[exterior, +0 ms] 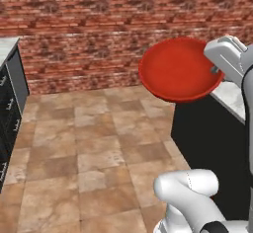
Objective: Pick up the bowls from the cabinet and place each bowl in front of a stool on the dining counter.
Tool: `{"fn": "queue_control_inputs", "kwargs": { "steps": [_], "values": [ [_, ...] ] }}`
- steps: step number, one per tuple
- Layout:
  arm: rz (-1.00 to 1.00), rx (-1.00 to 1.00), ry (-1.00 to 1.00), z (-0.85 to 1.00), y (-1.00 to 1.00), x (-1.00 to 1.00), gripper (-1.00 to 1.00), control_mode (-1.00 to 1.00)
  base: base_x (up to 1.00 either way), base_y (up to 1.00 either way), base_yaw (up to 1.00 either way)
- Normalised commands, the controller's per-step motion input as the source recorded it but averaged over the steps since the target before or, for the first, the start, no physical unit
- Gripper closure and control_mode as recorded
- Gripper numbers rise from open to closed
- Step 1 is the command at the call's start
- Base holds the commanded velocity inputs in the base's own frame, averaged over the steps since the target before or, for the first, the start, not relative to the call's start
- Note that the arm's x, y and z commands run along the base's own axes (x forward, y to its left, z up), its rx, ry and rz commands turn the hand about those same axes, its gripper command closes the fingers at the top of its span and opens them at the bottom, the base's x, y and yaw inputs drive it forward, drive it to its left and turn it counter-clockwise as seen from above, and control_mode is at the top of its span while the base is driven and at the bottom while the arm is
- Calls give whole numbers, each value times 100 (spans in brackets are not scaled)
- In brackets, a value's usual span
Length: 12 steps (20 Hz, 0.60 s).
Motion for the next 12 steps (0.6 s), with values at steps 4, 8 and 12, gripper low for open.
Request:
{"fn": "queue_control_inputs", "kwargs": {
  "steps": [4, 8, 12],
  "values": [
    [0, 0, 0, 0, 0, 0, 100, 100, 100, 66, 13],
    [0, 0, 0, 0, 0, 0, 100, 100, 100, 56, 13],
    [0, 0, 0, 0, 0, 0, 100, 100, 100, 28, 12]
  ]
}}
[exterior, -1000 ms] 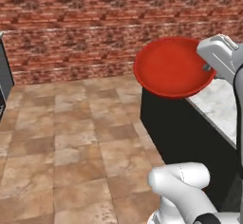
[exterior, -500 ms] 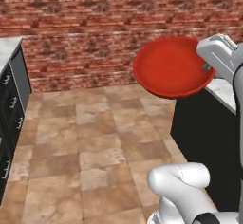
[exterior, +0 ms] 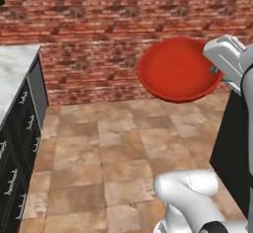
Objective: Pick up the bowls from the cabinet and place each bowl in front of a stool on the dining counter.
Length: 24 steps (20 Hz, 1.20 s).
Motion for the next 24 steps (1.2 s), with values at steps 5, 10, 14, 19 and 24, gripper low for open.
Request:
{"fn": "queue_control_inputs", "kwargs": {
  "steps": [5, 10, 14, 19, 24],
  "values": [
    [0, 0, 0, 0, 0, 0, 100, 100, 100, -20, 1],
    [0, 0, 0, 0, 0, 0, 100, 100, 97, -8, -42],
    [0, 0, 0, 0, 0, 0, 100, 100, 65, 0, -81],
    [0, 0, 0, 0, 0, 0, 100, 100, 64, 0, -81],
    [0, 0, 0, 0, 0, 0, 100, 100, 86, 13, -74]
  ]
}}
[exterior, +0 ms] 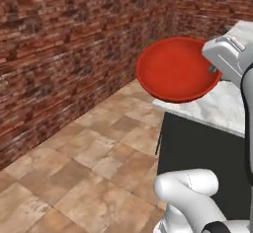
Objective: Pick up the bowls from the cabinet and place each bowl in front of a stool on the dining counter.
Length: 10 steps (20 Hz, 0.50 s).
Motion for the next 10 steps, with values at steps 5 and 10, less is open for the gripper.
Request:
{"fn": "queue_control_inputs", "kwargs": {
  "steps": [5, 10],
  "values": [
    [0, 0, 0, 0, 0, 0, 100, 100, 99, 23, -71],
    [0, 0, 0, 0, 0, 0, 100, 100, 100, 24, -72]
  ]
}}
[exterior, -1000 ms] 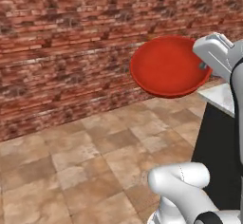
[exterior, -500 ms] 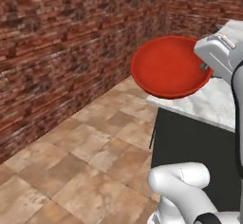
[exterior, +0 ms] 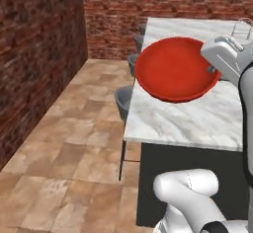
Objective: Pick up the bowls from the cabinet and place each bowl in front of a stool on the dining counter.
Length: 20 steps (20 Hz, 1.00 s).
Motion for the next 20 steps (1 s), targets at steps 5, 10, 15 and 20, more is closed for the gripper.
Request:
{"fn": "queue_control_inputs", "kwargs": {
  "steps": [5, 10, 15, 20],
  "values": [
    [0, 0, 0, 0, 0, 0, 100, 100, 70, 54, -68],
    [0, 0, 0, 0, 0, 0, 100, 100, 12, 99, -56],
    [0, 0, 0, 0, 0, 0, 100, 100, 0, 100, -49],
    [0, 0, 0, 0, 0, 0, 100, 100, 1, 100, -52]
  ]
}}
